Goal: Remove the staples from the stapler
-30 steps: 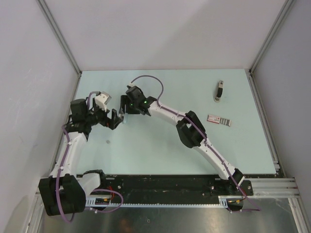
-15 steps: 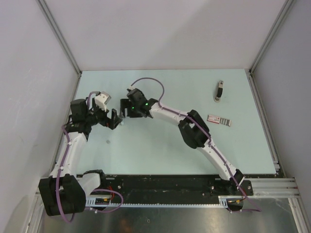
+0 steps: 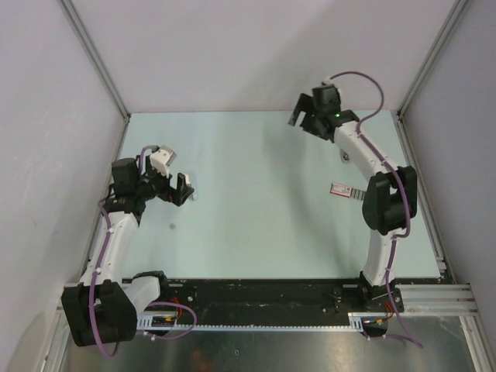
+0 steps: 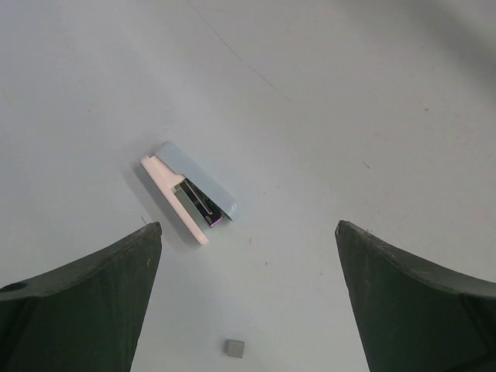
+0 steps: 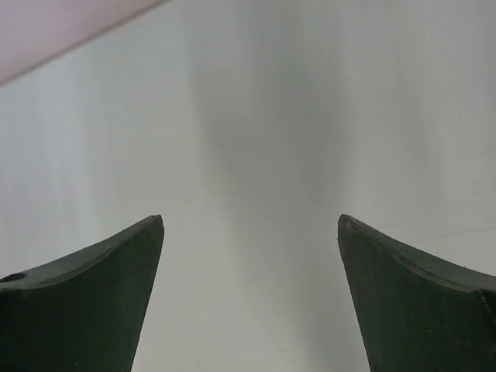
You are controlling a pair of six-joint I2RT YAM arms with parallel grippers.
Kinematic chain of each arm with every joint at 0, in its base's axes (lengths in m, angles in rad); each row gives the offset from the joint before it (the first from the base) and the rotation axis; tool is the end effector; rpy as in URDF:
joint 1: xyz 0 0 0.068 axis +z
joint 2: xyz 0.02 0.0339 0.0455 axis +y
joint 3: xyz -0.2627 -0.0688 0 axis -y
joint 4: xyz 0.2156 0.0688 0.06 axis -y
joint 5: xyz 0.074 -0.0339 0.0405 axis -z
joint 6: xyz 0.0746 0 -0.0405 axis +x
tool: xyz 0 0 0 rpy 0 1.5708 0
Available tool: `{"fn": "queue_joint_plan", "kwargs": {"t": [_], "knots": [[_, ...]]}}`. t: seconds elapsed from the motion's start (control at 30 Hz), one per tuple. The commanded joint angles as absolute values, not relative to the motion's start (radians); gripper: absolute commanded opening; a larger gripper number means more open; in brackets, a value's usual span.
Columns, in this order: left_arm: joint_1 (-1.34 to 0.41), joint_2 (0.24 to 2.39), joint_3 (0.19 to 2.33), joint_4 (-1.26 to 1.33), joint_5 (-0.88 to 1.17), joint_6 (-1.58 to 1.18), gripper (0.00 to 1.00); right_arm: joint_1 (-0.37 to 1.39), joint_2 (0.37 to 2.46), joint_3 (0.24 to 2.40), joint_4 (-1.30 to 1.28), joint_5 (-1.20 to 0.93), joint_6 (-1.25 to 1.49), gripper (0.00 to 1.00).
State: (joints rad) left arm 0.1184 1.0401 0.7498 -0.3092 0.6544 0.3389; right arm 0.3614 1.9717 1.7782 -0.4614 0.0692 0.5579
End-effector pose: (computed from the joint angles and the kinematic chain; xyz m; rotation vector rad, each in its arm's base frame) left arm 0.2246 -0.0190 0.2607 0.5847 1.9775 -0.4281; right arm 0.4352 0.1590 0.2824 0.2598 2.2428 0.4236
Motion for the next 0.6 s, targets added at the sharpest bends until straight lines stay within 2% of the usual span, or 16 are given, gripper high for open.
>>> {"fn": "queue_joint_plan", "kwargs": {"t": [0.0,0.2,0.57], "knots": [[0.120,1.035,0.787,-0.285,0.646,0.305,0.99,0.273,1.979,1.844,-0.631,0.164,0.532,0.99],[0.121,1.046,0.783,-0.285,0.639,0.305,0.99,0.204,2.037,1.892,-0.703,0.410,0.461,0.99],[0.121,1.060,0.778,-0.285,0.663,0.309,0.99,0.103,2.124,1.916,-0.754,0.546,0.476,0.89]]}}
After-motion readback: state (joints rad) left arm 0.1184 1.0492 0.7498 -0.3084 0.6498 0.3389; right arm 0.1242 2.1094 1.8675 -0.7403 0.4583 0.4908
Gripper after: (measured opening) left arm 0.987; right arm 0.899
